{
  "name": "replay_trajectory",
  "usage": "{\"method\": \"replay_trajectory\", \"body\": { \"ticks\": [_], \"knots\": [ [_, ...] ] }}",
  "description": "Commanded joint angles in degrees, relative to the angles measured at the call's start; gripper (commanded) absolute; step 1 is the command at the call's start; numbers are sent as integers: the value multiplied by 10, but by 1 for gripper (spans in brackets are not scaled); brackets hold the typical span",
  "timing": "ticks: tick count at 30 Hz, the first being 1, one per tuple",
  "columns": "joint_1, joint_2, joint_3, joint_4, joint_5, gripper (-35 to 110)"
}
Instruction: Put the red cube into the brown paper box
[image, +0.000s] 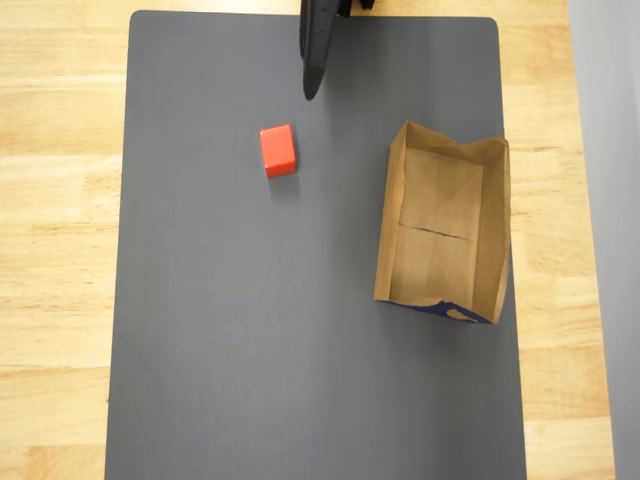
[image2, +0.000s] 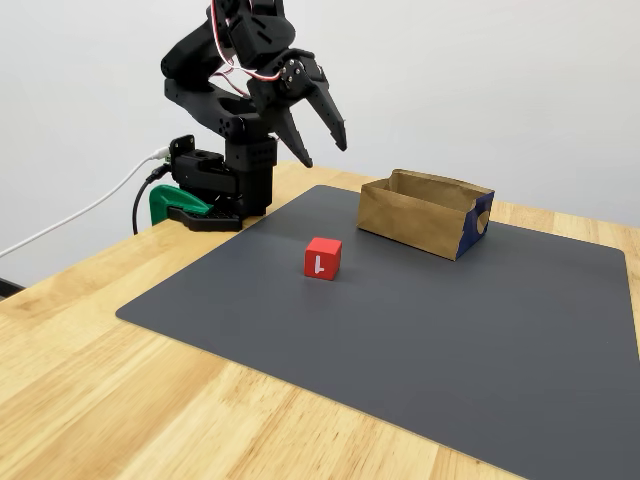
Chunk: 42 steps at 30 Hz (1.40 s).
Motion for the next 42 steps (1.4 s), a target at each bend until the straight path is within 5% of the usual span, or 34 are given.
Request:
{"method": "replay_trajectory", "body": {
  "ticks": [1,15,42],
  "knots": [
    [20,-48,-25,2,-47,23],
    [89,-203,-39,-50,-182,27],
    [108,-415,-24,-204,-234,30]
  ]
}}
